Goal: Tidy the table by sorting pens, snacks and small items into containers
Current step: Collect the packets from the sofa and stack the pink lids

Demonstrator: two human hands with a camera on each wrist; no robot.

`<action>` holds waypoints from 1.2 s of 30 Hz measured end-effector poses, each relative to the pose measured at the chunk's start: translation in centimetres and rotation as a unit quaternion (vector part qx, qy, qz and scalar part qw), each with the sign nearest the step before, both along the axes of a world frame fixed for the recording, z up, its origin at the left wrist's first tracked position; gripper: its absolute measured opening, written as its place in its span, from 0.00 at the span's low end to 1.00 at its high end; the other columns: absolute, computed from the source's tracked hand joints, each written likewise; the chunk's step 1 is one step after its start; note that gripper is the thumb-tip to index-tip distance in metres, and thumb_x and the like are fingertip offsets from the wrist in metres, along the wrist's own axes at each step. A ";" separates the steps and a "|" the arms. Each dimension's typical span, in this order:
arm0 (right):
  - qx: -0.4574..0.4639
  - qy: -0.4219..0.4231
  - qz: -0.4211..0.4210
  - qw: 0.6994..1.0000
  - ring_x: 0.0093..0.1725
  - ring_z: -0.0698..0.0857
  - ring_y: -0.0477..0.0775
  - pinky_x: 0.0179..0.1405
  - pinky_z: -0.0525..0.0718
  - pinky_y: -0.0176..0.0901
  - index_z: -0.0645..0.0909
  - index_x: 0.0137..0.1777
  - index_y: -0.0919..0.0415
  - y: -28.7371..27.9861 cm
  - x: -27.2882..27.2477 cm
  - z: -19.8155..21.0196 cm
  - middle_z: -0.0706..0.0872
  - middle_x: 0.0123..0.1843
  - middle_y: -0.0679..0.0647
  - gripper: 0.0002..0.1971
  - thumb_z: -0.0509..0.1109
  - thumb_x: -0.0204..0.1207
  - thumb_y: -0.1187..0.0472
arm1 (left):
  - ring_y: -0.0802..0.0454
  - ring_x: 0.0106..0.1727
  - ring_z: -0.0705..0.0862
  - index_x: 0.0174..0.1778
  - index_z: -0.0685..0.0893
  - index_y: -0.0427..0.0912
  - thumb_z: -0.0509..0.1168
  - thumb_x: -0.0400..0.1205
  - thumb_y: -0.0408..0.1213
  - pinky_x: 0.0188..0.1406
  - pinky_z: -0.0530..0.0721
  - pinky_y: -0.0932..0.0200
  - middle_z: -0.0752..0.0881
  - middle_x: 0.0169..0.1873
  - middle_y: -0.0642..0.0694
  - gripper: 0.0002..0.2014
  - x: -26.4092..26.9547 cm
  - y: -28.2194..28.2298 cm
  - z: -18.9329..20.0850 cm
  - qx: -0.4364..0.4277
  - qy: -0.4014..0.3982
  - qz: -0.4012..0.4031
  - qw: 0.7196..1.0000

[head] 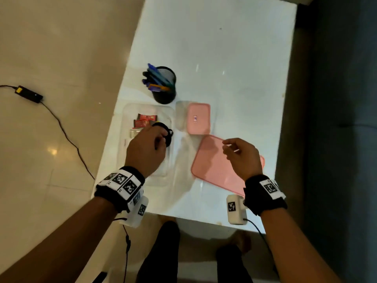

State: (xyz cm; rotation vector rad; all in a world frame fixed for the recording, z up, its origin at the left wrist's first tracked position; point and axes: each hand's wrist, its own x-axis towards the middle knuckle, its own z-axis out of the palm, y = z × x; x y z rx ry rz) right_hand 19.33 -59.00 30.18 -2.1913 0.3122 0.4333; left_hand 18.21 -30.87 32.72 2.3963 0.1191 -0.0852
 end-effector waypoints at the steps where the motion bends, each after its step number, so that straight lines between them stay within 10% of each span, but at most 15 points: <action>1: -0.004 0.009 -0.008 1.000 0.40 0.89 0.50 0.51 0.87 0.52 0.87 0.49 0.44 -2.1 -1.5 0.0 0.89 0.40 0.46 0.05 0.72 0.78 0.56 | 0.52 0.42 0.83 0.52 0.85 0.44 0.66 0.79 0.30 0.44 0.77 0.63 0.85 0.45 0.49 0.09 -0.5 -2.2 -0.1 -0.012 0.009 -0.026 1.000; 7: 0.011 0.035 -0.062 0.997 0.40 0.87 0.48 0.39 0.82 0.34 0.87 0.51 0.46 -15.2 -9.2 -0.1 0.88 0.40 0.47 0.06 0.72 0.79 0.58 | 0.56 0.34 0.82 0.52 0.84 0.51 0.65 0.79 0.34 0.41 0.82 0.56 0.83 0.39 0.55 0.09 -5.3 -17.4 -1.4 -0.004 0.080 -0.175 0.981; 21: -0.147 0.040 -0.326 0.933 0.48 0.85 0.56 0.56 0.84 0.49 0.89 0.53 0.53 -54.9 -30.7 -1.4 0.81 0.48 0.51 0.09 0.76 0.73 0.62 | 0.38 0.59 0.78 0.66 0.80 0.45 0.71 0.73 0.41 0.61 0.75 0.49 0.79 0.58 0.43 0.24 -14.1 -64.5 -3.4 0.088 0.106 -0.504 0.853; 28: -0.095 0.049 -0.319 0.942 0.45 0.87 0.51 0.51 0.85 0.48 0.87 0.53 0.48 -58.9 -37.1 0.2 0.86 0.44 0.45 0.09 0.71 0.75 0.56 | 0.42 0.69 0.73 0.68 0.76 0.54 0.77 0.68 0.47 0.62 0.78 0.42 0.74 0.66 0.48 0.32 -14.0 -76.9 -2.8 0.182 0.065 -0.562 0.805; 36: -0.196 0.025 -0.486 0.851 0.58 0.77 0.57 0.58 0.78 0.47 0.77 0.73 0.49 -60.9 -38.3 0.8 0.78 0.62 0.53 0.31 0.76 0.69 0.47 | 0.40 0.62 0.70 0.55 0.79 0.58 0.85 0.53 0.52 0.63 0.78 0.45 0.73 0.59 0.51 0.35 -11.8 -80.3 -3.7 0.244 0.109 -0.557 0.786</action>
